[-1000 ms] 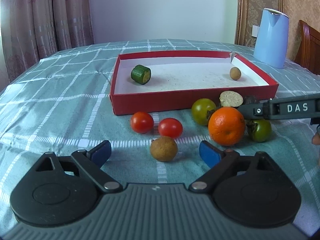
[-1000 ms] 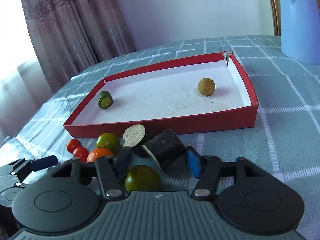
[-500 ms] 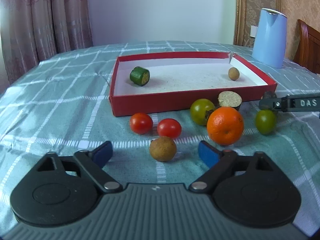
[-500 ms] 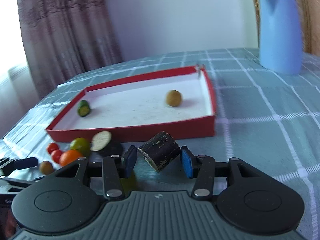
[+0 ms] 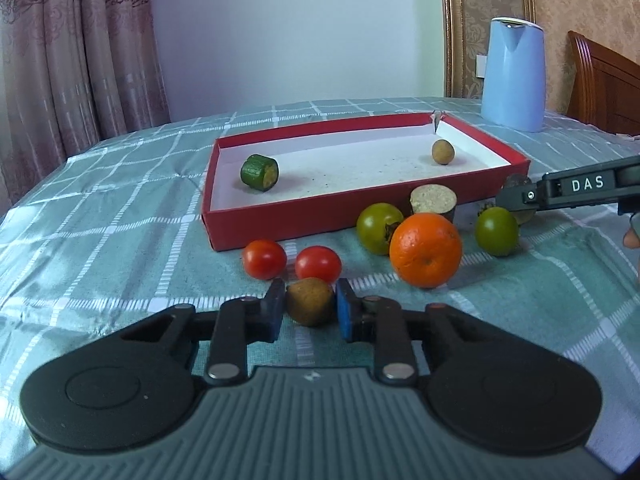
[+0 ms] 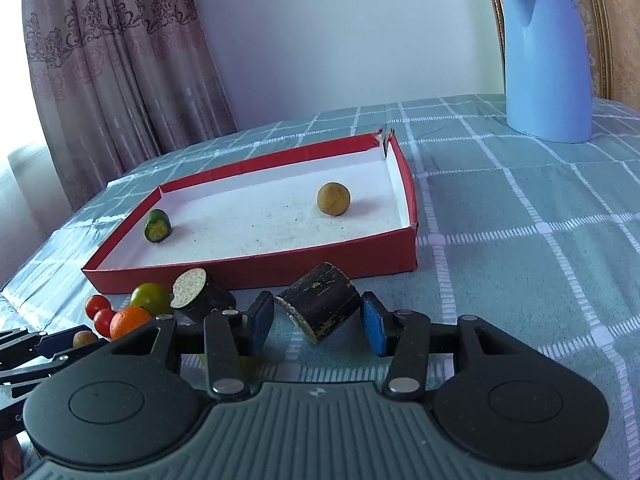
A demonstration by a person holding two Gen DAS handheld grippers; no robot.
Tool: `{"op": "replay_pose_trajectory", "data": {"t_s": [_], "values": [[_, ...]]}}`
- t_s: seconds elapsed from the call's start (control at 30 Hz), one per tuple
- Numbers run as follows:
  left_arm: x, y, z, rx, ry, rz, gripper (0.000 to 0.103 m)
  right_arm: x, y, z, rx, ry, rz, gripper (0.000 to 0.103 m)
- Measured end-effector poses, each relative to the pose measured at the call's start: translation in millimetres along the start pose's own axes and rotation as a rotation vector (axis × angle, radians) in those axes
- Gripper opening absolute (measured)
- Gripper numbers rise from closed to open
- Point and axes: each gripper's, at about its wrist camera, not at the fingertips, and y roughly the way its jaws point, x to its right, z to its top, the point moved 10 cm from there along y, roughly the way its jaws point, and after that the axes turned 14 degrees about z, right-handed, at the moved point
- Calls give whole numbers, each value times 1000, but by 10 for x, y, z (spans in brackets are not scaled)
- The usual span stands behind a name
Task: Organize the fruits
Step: 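Close the left gripper around the second brown round fruit, then carry the brown fruit over the tray with the left gripper while the right carries the eggplant slice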
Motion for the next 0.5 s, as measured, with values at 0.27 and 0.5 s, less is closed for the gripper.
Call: {"op": "replay_pose_trajectory", "data": {"t_s": [0.27, 0.5], "values": [[-56, -3, 5, -5, -31, 1, 24, -56, -25, 4, 14, -42, -13, 47], [-77, -48, 38, -24, -73, -45, 24, -64, -48, 15, 18, -48, -13, 47]]}}
